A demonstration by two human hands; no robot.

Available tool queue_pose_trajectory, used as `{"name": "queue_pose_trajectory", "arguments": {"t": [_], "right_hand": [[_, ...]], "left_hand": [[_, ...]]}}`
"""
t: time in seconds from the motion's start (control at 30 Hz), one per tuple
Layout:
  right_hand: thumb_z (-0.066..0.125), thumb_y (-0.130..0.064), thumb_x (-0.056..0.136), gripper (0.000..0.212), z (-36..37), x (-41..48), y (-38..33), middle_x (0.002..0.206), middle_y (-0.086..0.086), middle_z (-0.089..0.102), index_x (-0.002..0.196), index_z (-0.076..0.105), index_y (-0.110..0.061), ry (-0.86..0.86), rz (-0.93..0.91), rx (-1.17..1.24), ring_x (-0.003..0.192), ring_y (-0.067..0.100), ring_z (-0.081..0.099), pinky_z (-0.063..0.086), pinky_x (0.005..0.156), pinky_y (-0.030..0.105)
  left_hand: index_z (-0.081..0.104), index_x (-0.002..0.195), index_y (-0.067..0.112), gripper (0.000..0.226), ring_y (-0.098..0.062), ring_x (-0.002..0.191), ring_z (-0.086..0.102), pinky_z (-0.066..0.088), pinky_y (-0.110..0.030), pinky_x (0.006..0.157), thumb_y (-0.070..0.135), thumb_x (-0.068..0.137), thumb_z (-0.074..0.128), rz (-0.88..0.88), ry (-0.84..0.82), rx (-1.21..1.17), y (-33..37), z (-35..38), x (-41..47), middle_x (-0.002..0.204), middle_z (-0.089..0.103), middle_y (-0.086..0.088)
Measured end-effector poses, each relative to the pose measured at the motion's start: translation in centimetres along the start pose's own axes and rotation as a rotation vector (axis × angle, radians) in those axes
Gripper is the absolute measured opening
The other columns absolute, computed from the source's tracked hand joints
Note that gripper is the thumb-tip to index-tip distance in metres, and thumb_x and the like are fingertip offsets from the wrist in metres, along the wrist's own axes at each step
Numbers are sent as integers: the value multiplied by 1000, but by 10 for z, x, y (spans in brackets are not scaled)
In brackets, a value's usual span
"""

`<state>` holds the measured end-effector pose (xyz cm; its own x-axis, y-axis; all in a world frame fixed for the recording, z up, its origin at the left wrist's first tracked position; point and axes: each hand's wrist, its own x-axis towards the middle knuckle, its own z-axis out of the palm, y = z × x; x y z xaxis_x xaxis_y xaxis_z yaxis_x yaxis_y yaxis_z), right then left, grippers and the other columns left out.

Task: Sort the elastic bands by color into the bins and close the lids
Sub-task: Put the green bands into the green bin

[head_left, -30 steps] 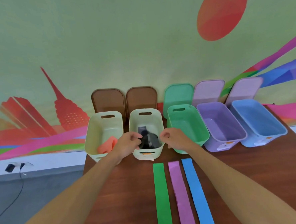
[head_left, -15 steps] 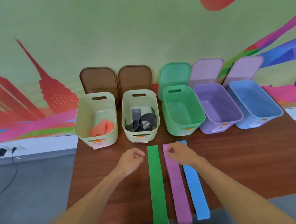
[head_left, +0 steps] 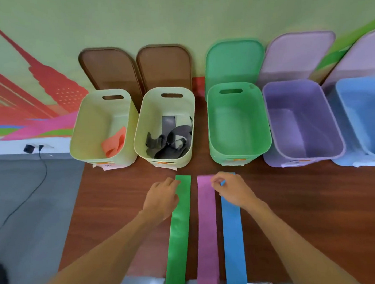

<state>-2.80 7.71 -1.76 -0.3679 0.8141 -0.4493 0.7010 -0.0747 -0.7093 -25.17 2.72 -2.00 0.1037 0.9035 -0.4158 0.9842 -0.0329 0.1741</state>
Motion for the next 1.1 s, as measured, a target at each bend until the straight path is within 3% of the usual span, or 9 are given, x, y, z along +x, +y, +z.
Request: {"name": "queue_pose_trajectory", "arguments": {"t": [0.1,0.17,0.33,0.5,0.67,0.77,0.93,1.1], "right_hand": [[54,-15,93,15,-2,6,9,93,-3,67,99,67,-12,-42,-22,27,72,0,60,48,69,11],[55,-16,93,16,-7,10,14,92,-6,66,102,68,-12,-54,-49,17,71,-5,58,42,66,3],[55,-17,93,20,-13,13,23,103,-3,69,107,69,-12,-61,-81,-30,82,0,56,37,66,-1],[56,-18,93,21,-8,10,29,105,-2,68,110,67,-12,-91,-79,-35,86,1,57,38,68,0],[54,-18,93,19,2,12,25,101,-5,67,107,68,-13,-96,-91,-25,85,-2,56,39,69,-1],[54,-18,93,19,8,17,14,100,-5,68,105,68,-14,-88,-133,-34,89,4,59,42,75,9],[56,-18,91,19,18,27,-14,101,-2,69,106,68,-14,-72,-194,-77,91,9,61,48,80,23],[55,-17,91,21,28,36,-37,103,1,66,109,65,-16,-58,-157,-241,94,18,62,52,83,39]], "left_hand": [[47,136,23,51,-24,112,55,37,-38,99,18,86,53,-31,95,30,9,9,10,116,58,-4],[46,136,29,50,-23,109,56,34,-38,102,22,88,53,-77,139,61,15,10,16,109,60,-3],[40,140,34,48,-21,112,53,28,-35,104,29,92,47,-192,145,65,23,16,27,115,58,-1],[66,108,34,22,-21,107,55,31,-35,99,29,87,60,-247,224,2,28,18,32,108,60,2],[69,95,26,11,-22,100,56,35,-36,93,22,85,64,-235,256,-68,27,17,27,101,59,0],[68,89,22,8,-22,96,58,38,-38,92,18,81,68,-188,299,-127,22,17,19,98,58,0],[60,93,23,6,-13,96,59,32,-32,93,23,91,54,-111,249,-216,8,0,6,99,63,8],[64,102,18,13,-19,90,63,49,-32,77,22,92,57,-117,136,-408,-7,-27,-4,98,69,-1]]}}
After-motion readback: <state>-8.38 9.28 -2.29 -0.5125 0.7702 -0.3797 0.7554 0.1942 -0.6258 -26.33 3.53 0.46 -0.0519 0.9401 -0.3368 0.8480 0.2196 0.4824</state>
